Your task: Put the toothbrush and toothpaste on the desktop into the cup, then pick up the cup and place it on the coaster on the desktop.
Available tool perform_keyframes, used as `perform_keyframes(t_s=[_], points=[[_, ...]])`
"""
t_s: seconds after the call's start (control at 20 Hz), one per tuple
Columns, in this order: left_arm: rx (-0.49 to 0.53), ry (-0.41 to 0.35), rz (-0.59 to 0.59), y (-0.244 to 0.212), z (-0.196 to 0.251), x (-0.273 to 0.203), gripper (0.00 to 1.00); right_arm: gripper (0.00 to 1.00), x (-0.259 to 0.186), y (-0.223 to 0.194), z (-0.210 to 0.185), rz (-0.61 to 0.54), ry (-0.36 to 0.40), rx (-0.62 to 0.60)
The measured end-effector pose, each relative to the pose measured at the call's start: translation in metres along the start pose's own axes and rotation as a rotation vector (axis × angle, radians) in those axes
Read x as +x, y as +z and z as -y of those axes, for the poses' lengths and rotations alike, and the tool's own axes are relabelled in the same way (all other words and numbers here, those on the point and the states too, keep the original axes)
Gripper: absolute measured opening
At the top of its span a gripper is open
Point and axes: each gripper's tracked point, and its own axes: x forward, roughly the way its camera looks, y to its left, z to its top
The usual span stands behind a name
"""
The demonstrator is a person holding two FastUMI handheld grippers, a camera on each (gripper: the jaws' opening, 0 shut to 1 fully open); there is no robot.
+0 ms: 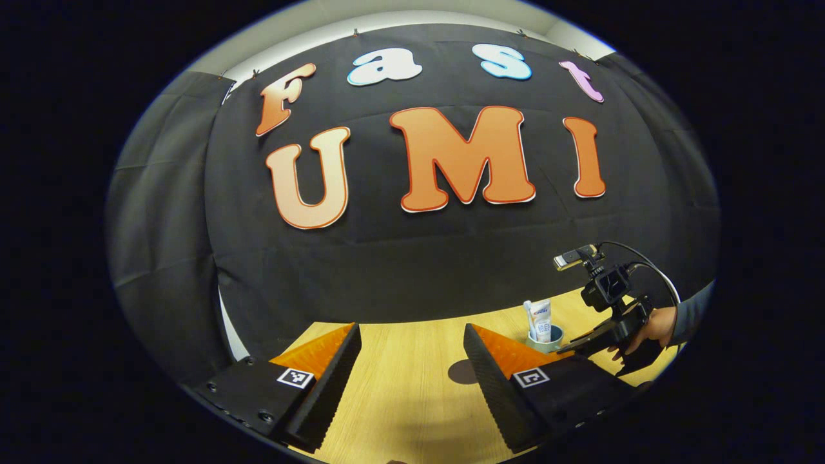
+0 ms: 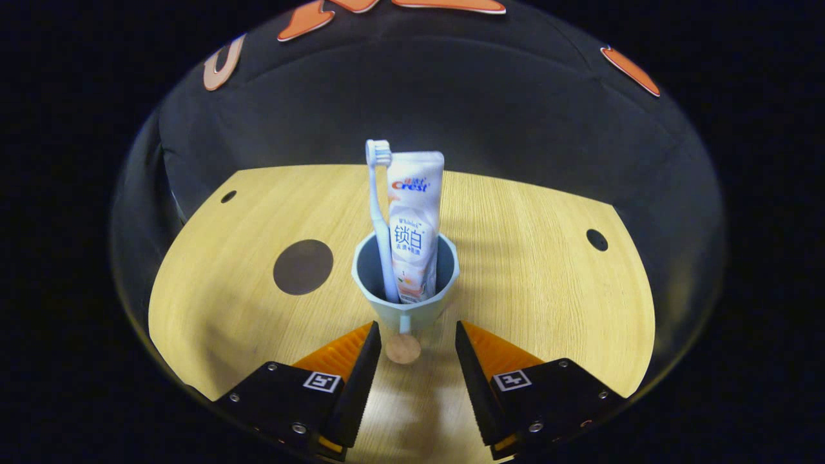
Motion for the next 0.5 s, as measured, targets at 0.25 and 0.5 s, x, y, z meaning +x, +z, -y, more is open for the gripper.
perform_keyframes(t_s=[0.25,0.5], points=[[-0.003,0.015,-0.039,-0.015,-0.017,0.001,0.96,0.4,0.007,-0.005,-0.01,-0.091,0.003,0.107],[0.018,-0.011,-0.038,-0.015,-0.02,0.007,0.96,0.22,0.004,-0.003,-0.013,-0.116,-0.019,0.121]])
